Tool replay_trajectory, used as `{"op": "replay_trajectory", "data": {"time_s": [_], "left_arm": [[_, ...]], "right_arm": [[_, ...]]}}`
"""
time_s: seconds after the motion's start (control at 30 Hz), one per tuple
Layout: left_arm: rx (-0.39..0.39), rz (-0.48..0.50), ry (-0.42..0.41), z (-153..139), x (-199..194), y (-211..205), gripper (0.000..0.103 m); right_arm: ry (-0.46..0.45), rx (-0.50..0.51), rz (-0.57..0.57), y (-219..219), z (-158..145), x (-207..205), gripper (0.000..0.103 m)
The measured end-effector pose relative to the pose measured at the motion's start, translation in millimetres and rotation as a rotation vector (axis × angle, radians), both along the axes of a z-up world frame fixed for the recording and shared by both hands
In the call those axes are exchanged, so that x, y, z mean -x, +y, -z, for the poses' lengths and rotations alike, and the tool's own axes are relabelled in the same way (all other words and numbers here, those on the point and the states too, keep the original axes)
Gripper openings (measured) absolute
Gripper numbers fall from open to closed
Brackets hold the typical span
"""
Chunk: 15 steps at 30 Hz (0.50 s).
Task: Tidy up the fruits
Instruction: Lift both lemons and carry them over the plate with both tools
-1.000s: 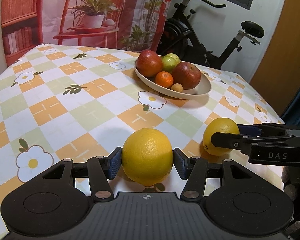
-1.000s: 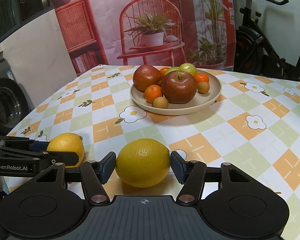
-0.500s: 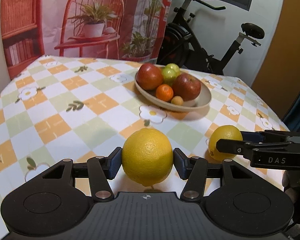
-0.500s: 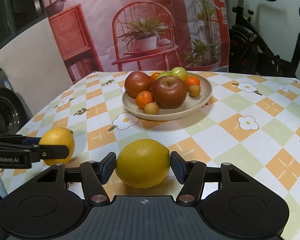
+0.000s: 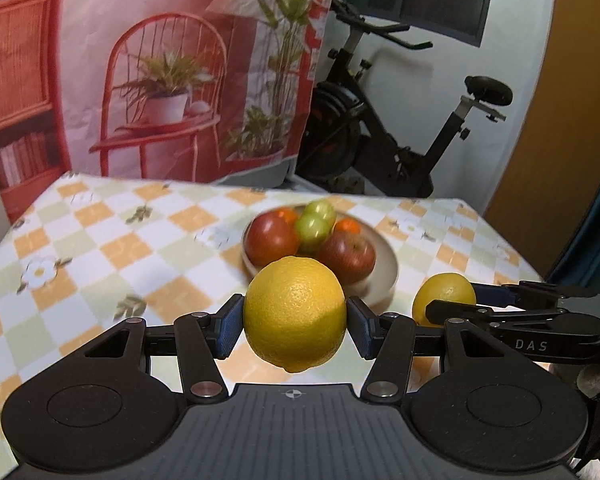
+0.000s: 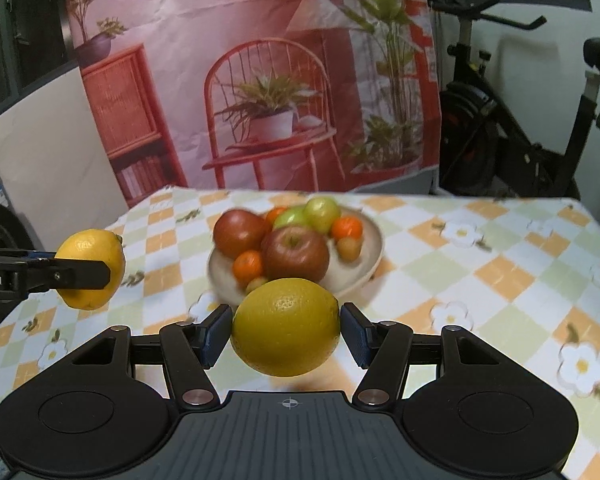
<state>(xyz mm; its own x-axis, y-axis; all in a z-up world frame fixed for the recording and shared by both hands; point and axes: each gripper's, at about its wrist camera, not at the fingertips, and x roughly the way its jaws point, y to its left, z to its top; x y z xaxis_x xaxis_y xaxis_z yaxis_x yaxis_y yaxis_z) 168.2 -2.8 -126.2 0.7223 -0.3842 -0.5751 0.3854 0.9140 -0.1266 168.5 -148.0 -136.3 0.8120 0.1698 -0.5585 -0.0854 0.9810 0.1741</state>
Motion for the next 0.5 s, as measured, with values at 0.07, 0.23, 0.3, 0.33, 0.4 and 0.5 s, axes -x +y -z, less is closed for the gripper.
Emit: {"op": "replay_trajectory", "data": {"time_s": [0.07,0.23,0.3,0.33,0.4,0.5], "left_arm": [[-0.001,0.004,-0.015,-5.0,-5.5,-4.2,0.058],[-0.007,0.005,-0.044,-15.3,-20.8,-13.6,0.058],[-0.011,0.005,-0.057,-19.5,-27.0,-17.3,0.058],[-0.016,0.007,-0.067,-21.6,-30.6,-19.9,0.058],[-0.024,0.015,-0.083,-25.1,-38.1,-25.3,0.058],[-0.033,0.025,-0.078,-24.8,-52.6,-33.4,0.058]], "right_arm": [[-0.015,0.003,0.007,-5.4,-6.3,-5.9,0.056],[-0.056,-0.003,0.027,-20.5,-21.9,-21.6,0.056],[-0.071,-0.003,0.031,-26.0,-27.8,-30.6,0.055],[-0.077,-0.003,0.032,-28.7,-30.2,-34.9,0.056],[-0.087,0.003,0.032,-33.7,-33.6,-45.4,0.056],[-0.090,0.018,0.027,-40.2,-35.0,-61.3,0.056]]}}
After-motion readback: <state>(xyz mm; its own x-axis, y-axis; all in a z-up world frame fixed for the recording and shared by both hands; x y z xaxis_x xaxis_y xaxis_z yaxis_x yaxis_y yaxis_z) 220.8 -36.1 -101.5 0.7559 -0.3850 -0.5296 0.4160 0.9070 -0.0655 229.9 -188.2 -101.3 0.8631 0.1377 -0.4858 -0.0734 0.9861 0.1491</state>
